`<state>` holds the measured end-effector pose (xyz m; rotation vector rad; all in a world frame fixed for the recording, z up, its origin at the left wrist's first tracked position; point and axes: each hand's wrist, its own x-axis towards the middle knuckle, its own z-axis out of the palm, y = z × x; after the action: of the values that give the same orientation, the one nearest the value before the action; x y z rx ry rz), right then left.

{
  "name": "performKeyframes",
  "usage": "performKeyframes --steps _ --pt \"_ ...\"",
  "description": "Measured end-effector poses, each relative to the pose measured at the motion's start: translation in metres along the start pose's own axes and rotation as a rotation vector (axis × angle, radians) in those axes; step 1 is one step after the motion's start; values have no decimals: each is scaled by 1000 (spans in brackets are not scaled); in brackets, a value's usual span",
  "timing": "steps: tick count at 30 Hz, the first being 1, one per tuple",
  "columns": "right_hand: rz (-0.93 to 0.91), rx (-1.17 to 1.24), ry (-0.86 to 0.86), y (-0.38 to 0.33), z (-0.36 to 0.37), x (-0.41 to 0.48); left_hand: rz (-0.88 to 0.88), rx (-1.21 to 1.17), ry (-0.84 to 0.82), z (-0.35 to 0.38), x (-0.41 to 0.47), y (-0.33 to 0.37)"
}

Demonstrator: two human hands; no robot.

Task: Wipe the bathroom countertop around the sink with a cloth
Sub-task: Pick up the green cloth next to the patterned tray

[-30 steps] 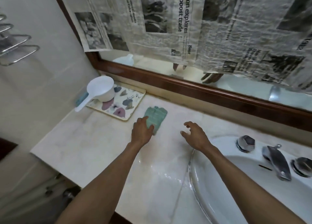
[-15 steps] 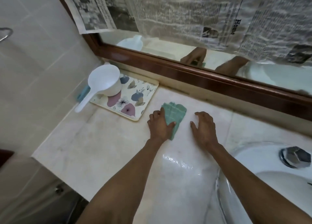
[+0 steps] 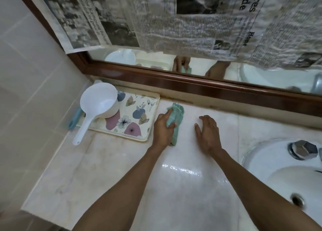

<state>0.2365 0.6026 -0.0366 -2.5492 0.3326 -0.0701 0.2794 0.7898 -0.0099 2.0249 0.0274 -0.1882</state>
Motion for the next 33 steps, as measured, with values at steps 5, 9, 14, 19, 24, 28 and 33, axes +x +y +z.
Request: performKeyframes --steps 5,9,14,19,24,28,33 --pt "-39 -75 -51 -45 31 11 30 -131 70 -66 27 7" --pt "-83 -151 -104 -77 62 12 -42 -141 99 -103 39 -16" --pt "-69 -216 -127 -87 86 8 -93 -156 103 -125 46 -49" --pt "-73 -223 -97 -84 89 7 -90 136 63 -130 58 -72" --pt "-54 -245 -87 -85 91 6 89 678 119 -132 55 -74" --pt "-60 -252 -83 -85 91 5 325 838 92 -120 53 -73" --pt "-53 -276 -99 -86 90 5 260 926 -205 -104 48 -90"
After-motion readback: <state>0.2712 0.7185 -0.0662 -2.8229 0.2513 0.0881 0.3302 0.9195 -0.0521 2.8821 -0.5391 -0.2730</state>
